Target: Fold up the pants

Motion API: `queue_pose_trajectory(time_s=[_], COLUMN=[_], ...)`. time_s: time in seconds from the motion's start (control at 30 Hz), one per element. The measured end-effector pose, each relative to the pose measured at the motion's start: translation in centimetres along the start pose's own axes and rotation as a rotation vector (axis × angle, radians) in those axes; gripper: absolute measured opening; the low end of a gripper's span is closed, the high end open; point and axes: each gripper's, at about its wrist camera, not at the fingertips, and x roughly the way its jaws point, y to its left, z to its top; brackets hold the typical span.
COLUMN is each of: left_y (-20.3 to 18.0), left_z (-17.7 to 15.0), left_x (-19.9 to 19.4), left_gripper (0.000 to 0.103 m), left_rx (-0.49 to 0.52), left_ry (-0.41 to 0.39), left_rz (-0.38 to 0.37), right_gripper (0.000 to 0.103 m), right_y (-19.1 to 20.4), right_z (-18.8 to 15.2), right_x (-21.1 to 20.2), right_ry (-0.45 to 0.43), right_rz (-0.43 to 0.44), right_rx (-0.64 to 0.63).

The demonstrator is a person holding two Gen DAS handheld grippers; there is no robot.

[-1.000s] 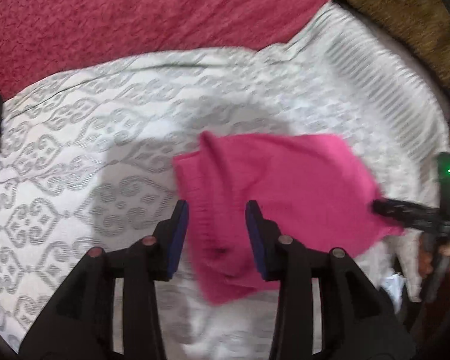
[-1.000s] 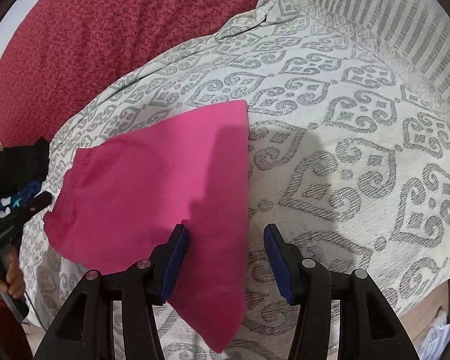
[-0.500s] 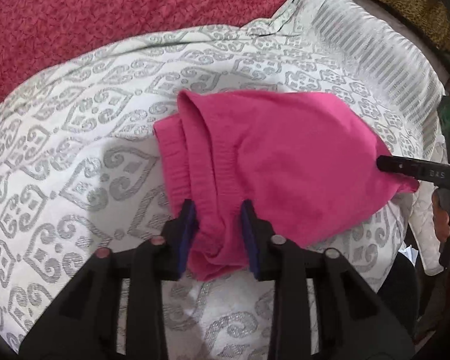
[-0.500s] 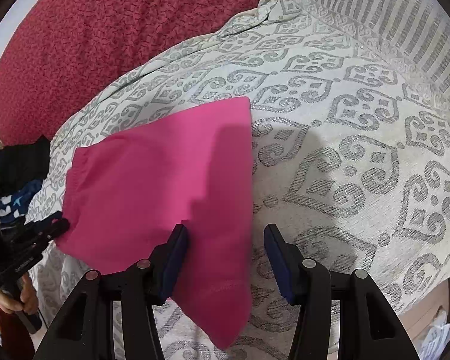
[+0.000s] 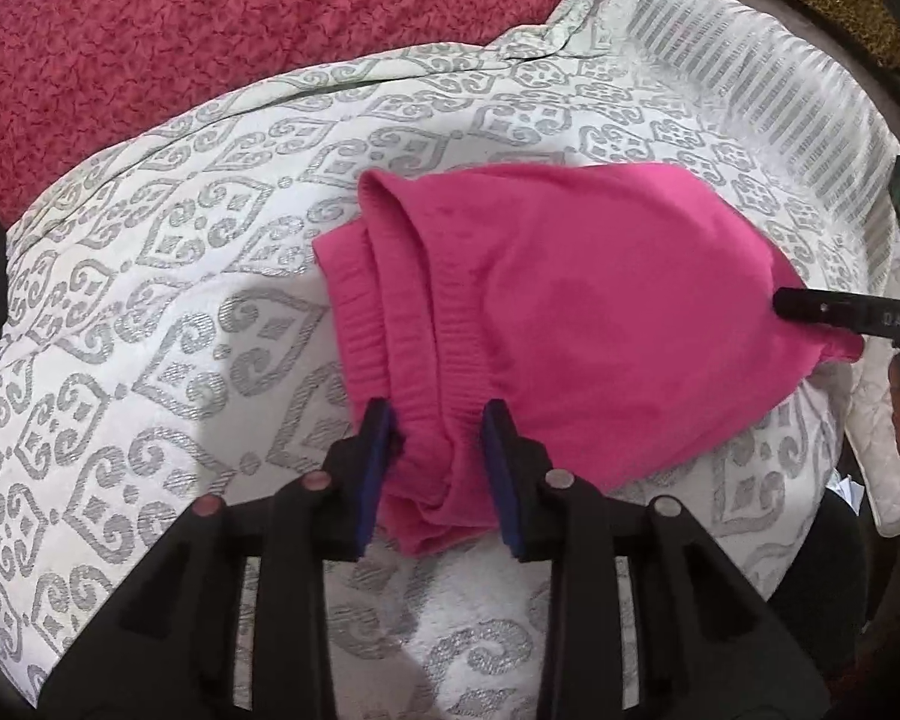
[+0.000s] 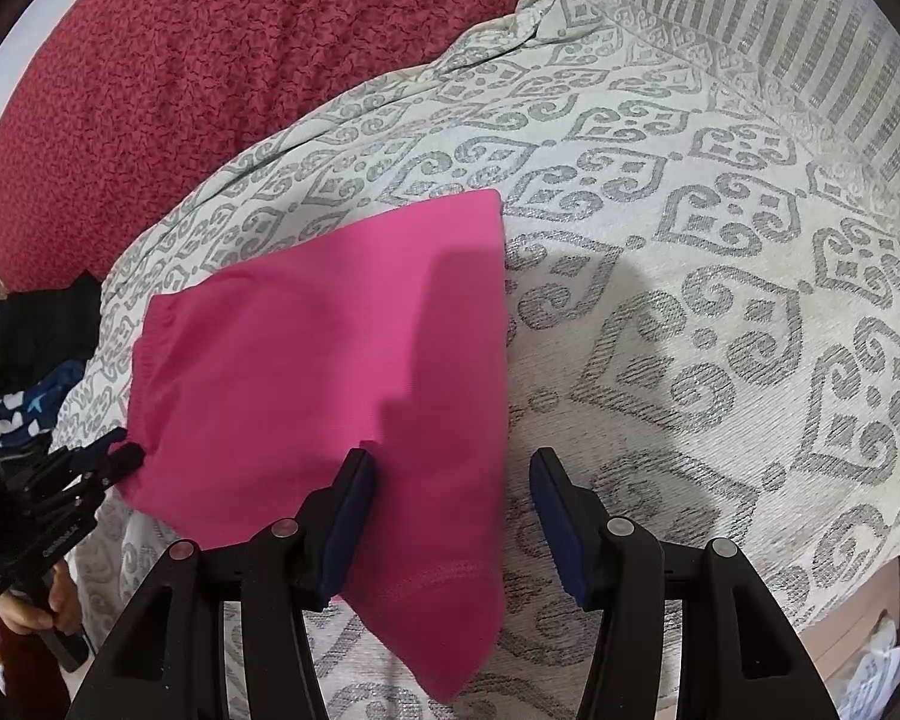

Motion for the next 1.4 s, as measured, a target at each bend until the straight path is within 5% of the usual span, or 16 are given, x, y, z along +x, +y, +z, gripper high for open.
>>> queue_pose_trajectory(time_s=[0.2, 0.5, 0.8, 0.97, 1.17, 1.2, 1.27, 1.4], left_y=[-0.3, 1.4, 0.5, -0.2, 0.0, 0.2, 0.5, 2.6], left_z=[-0.3, -1.0, -0.3, 1.8, 4.7, 4.8, 5.0, 4.0], left_x=[-0.2, -0.9, -3.0, -3.1, 1.9, 2.4, 2.6, 1.0], left_gripper=[0.036, 0.042, 0.04, 0.04, 0.04, 0.038, 0.007, 0.005], left_rx=[0.012, -0.104, -0.073, -0.062, -0.094, -0.106, -0.121, -0.175], left_ry=[-0.003, 0.0, -0.029, -0.039, 0.025, 0.025, 0.015, -0.006], left_rz=[0.033, 0.015, 0.115, -0.064, -0.023, -0.031, -0.025, 0.026], right_gripper=[0.056, 0.058, 0.058, 0.058, 0.058, 0.058, 0.059, 0.059], right_y=[-0.1, 0.0, -0.1, -0.1, -0.3, -0.3, -0.6, -1.1], right_z=[0.0, 0.0, 0.0, -0.1, 0.1, 0.2, 0.3, 0.3], right_x=[0.0, 0.0, -0.1, -0.1, -0.3, -0.4, -0.5, -0.7], right_ry=[0.002, 0.002, 0.003, 0.0, 0.002, 0.001, -0.001, -0.004], right_rz=[0.005, 0.004, 0.009, 0.013, 0.019, 0.017, 0.014, 0.021], right_rx=[-0.002, -0.009, -0.003, 0.003, 0.009, 0.009, 0.014, 0.037])
